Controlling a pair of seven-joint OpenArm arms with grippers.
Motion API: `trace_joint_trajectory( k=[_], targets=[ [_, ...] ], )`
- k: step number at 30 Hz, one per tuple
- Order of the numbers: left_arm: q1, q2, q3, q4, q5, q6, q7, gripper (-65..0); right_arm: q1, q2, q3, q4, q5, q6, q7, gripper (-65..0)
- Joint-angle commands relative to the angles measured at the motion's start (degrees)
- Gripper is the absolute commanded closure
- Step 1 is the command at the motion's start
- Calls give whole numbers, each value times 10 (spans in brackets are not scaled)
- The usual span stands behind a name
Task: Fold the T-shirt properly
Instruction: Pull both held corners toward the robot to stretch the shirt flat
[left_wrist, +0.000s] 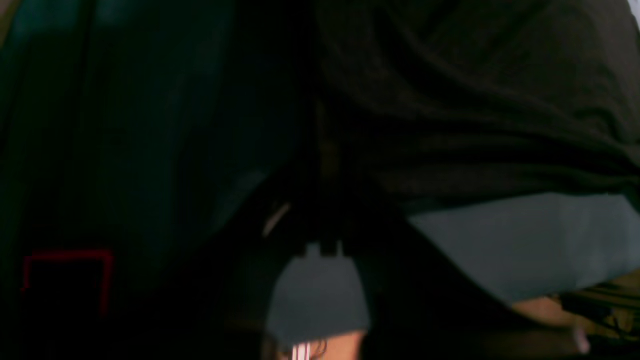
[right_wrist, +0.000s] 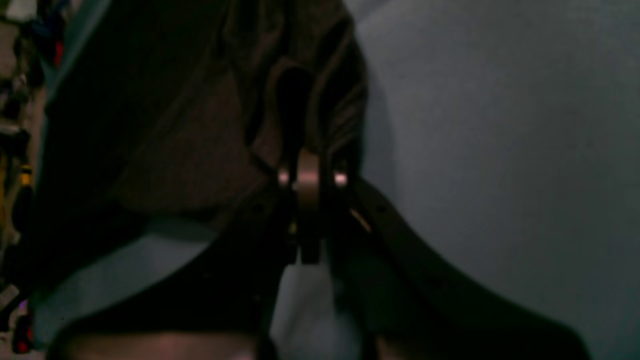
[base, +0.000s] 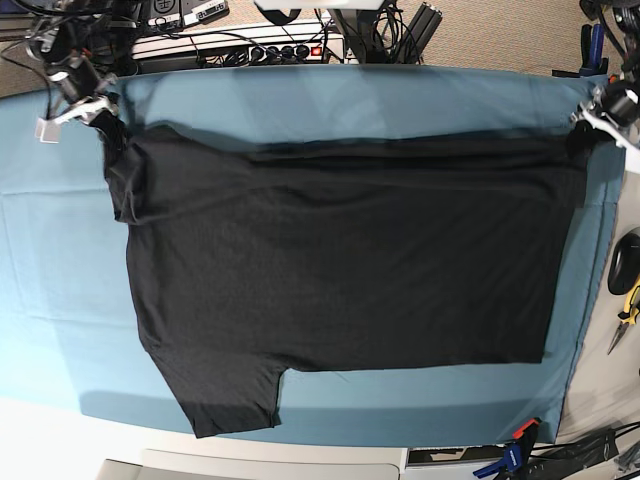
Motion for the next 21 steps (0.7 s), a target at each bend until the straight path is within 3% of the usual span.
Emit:
trace_joint_trajectory(
  k=[1,4,21],
  targets=[
    [2,-11,-6,8,-6,-3,-9,0,-9,17,6,10,14,7,12,0],
    [3,-9,-6,8,-8,-3,-9,0,-34,32,7,10,28,7,10,0],
    [47,-8,-7,8,-12,-3,-7,0,-111,33,89,11,103,7,-21,0]
  ],
)
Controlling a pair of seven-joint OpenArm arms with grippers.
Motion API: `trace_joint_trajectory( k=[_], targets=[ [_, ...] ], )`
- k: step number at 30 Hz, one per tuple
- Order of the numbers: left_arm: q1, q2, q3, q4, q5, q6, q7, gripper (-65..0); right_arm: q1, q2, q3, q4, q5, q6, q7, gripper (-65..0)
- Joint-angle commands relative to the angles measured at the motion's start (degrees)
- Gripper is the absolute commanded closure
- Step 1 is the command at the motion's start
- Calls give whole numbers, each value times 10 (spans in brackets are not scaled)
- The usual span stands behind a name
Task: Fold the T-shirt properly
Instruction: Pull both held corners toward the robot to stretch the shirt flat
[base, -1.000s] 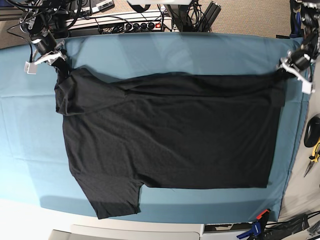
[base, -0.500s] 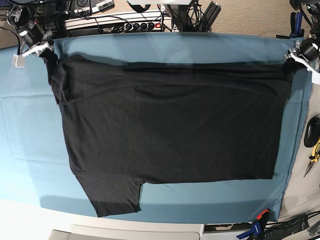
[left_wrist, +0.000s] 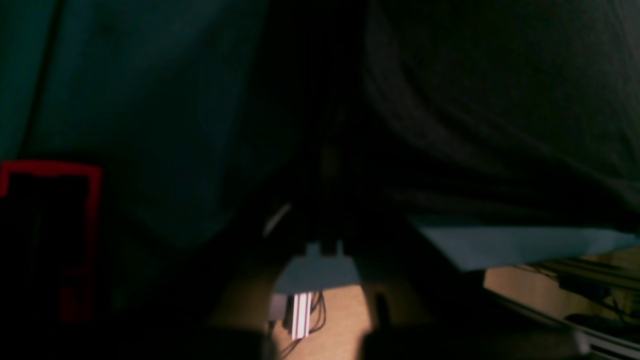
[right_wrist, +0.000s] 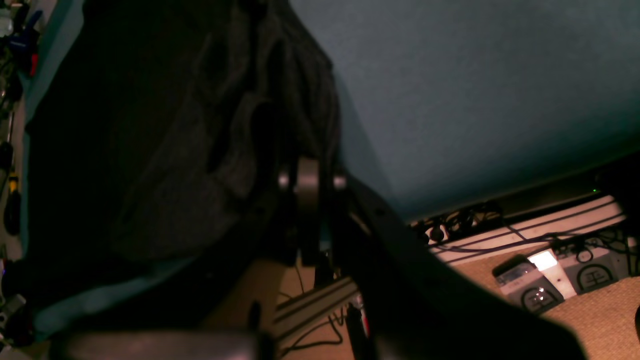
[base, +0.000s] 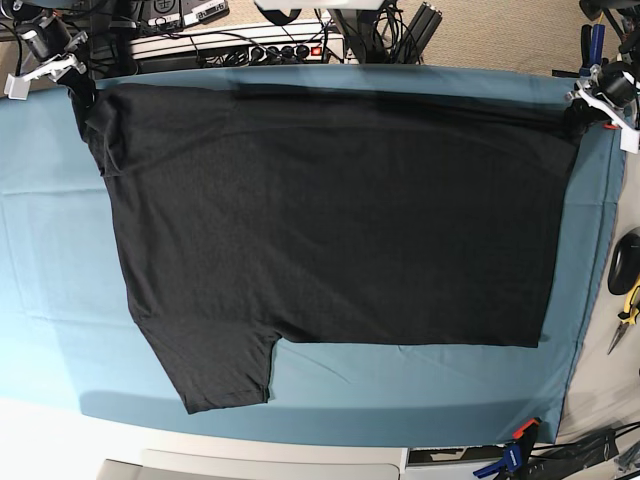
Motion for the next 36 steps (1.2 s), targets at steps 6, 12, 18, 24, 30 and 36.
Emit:
trace_joint_trajectory(
  k=[6,12,18,24,30,36],
  targets=[
    [16,-9,-6,7,-9,-3,-4,0,-9,12,10,9,9,1,15,0],
    [29,6,-6,7,-9,-6,-4,0,-7,18,10,9,8,1,18,0],
    [29,9,-6,7,-9,-11,-2,0,-6,19,10,9,6,1,18,0],
    [40,9,-6,8,-9,-11,2,0,-6,19,10,9,6,1,19,0],
    [53,10,-6,20,-9,-11,2,0,-6,19,10,9,6,1,20,0],
    [52,10,-6,23,-7,-11,-4,0,-6,19,10,9,6,1,21,0]
  ],
)
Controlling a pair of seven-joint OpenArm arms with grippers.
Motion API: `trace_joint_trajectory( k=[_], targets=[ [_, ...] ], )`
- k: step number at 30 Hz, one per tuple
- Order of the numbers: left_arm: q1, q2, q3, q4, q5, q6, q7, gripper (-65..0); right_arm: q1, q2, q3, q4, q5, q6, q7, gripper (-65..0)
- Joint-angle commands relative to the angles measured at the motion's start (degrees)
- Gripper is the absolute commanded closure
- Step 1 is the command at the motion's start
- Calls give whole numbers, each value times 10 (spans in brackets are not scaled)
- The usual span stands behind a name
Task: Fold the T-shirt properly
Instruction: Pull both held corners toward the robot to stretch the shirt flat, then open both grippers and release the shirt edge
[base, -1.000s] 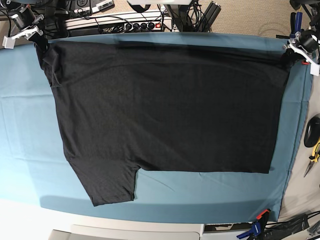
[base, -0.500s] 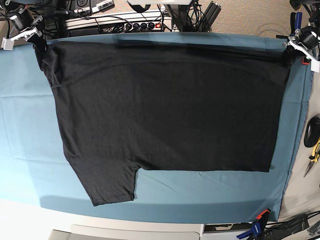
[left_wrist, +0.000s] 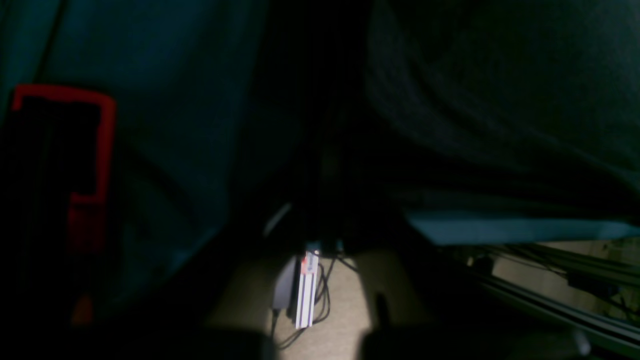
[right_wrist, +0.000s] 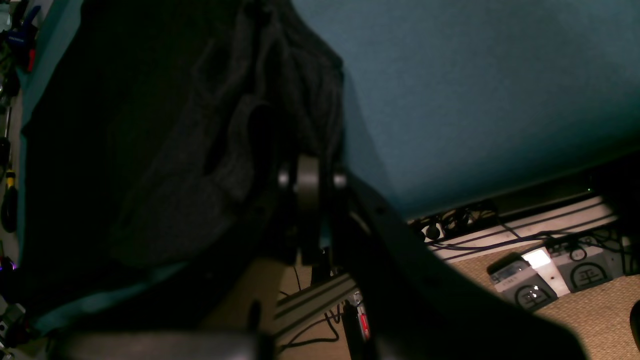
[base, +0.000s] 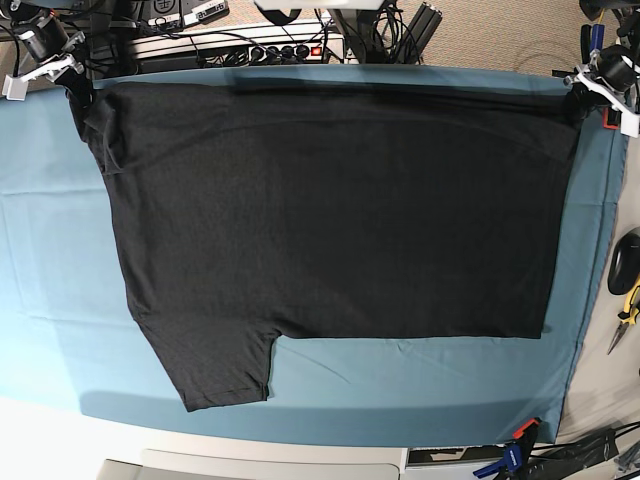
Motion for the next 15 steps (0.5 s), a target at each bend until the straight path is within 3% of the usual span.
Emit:
trace_joint_trajectory(
  k=[1,7,8,11,15],
  targets=[
    [8,-2,0,4,-15,0,9,0,-4,13,10,9,8,1,19,0],
    [8,-1,0,4,-15,0,5,0,-3,13,10,9,-6,1,19,0],
    [8,-1,0,4,-15,-1,5,-3,-3,13,10,9,-6,1,20,-61],
    [8,0,0,4,-15,-5,5,-90,-3,13,10,9,-19,1,35,-262],
    [8,0,0,4,-15,-35,4,-154,-3,13,10,9,-53,1,65,-282]
  ],
)
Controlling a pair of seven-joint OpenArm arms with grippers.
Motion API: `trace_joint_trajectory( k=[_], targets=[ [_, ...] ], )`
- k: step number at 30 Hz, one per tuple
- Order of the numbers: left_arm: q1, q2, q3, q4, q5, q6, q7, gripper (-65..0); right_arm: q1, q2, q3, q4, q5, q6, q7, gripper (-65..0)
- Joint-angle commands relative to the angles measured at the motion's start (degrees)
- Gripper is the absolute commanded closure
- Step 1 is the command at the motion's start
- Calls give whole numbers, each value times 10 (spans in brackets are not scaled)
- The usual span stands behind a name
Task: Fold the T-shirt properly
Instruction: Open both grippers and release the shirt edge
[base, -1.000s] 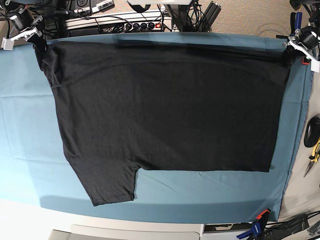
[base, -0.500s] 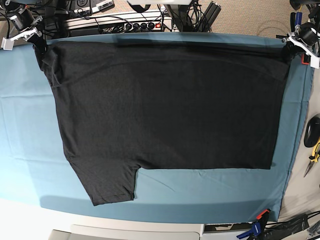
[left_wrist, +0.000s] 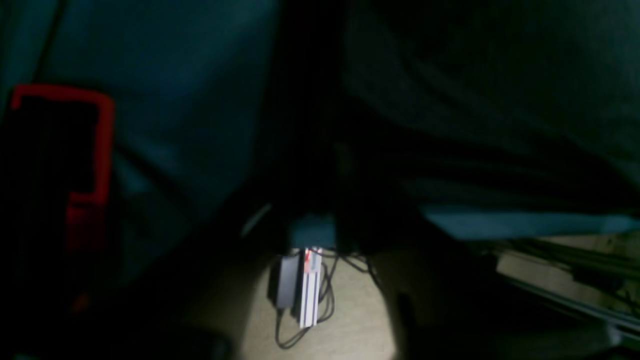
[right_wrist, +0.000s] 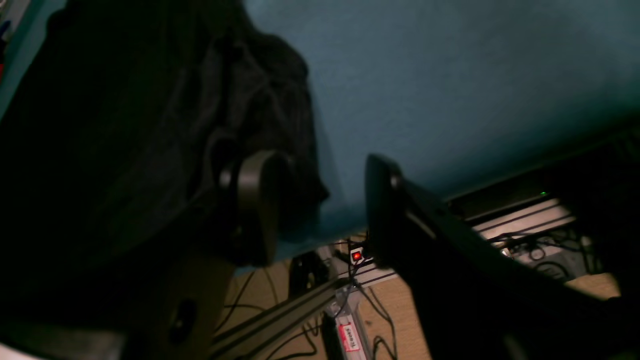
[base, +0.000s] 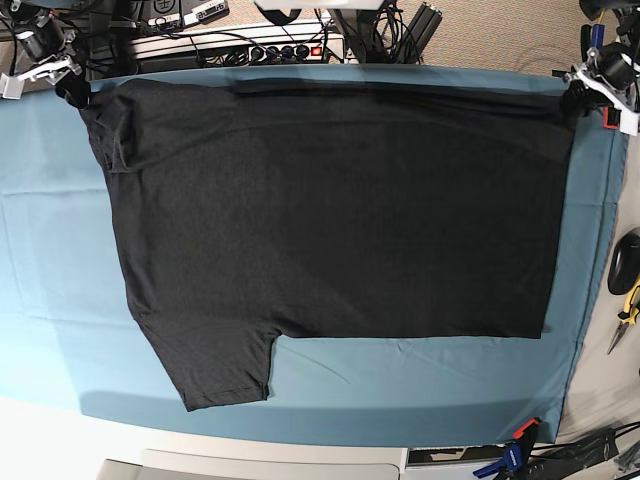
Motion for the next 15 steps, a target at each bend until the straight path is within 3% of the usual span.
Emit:
trace_joint_trajectory(
  k=[1,7,15],
  targets=[
    [7,-2,1,5,-20,-13,8,-161,-3,12,7,8,4,3,19,-282],
    [7,-2,0,5,-20,-29,8,-160,-3,13,10,9,-36,3,51,-282],
    [10,-2,-52,21,-11,-38,9,-168,16,14,63,9,-36,3,65,-282]
  ],
)
